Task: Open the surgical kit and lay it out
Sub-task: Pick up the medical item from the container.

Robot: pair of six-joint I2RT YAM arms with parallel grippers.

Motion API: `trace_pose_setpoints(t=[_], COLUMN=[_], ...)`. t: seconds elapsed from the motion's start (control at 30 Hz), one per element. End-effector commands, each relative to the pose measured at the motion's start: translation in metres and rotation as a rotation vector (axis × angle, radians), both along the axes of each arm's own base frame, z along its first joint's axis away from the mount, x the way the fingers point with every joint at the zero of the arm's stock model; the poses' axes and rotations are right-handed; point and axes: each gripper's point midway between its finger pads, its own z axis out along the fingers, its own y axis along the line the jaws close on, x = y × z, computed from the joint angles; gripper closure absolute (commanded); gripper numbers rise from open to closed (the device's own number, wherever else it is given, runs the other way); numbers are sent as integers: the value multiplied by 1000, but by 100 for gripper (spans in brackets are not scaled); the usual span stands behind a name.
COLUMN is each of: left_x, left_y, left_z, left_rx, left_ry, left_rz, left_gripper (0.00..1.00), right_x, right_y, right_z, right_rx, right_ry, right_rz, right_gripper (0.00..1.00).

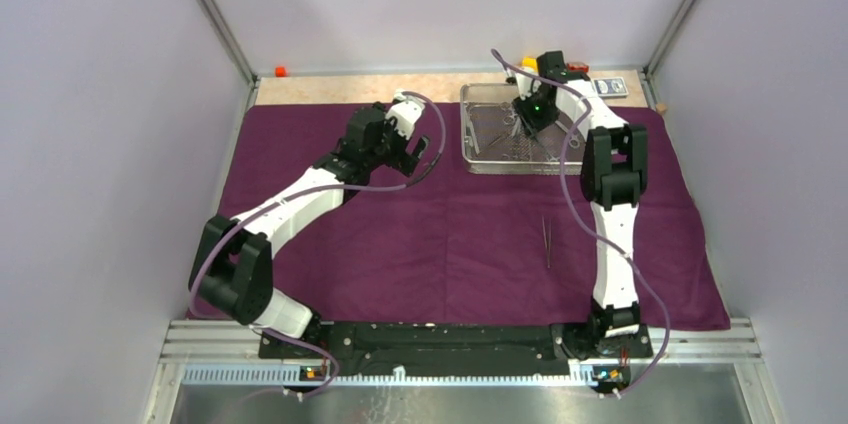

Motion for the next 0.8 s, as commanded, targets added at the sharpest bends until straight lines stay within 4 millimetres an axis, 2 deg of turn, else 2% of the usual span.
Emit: trace_pose_setpoints(t=[0.0, 0.13, 0.27, 0.37, 0.63, 0.77], left_x=[15, 16, 18, 20, 23, 27], left_y=[-8, -8, -10, -10, -17, -21], left_z=[28, 26, 25, 25, 24, 21], left_rx=[-43, -42, -44, -45, -50, -51], left_ry=[-78, -75, -72, -71, -52, -36], left_rz=[-12, -10, -13, -13, -27, -37], left_gripper=[1, 1, 1, 1, 1, 1], right_x=[-3, -9, -5, 3, 21, 26], right_y=[-7, -8, -7, -5, 2, 3], right_z=[-17, -29, -22, -3, 65, 93], right_rx=[-16, -18, -14, 1, 64, 86], right_ry=[53, 83, 63, 16, -147, -210], right_rz=[22, 24, 20, 8, -36, -55], right_gripper=[69, 80, 92, 100, 100, 100])
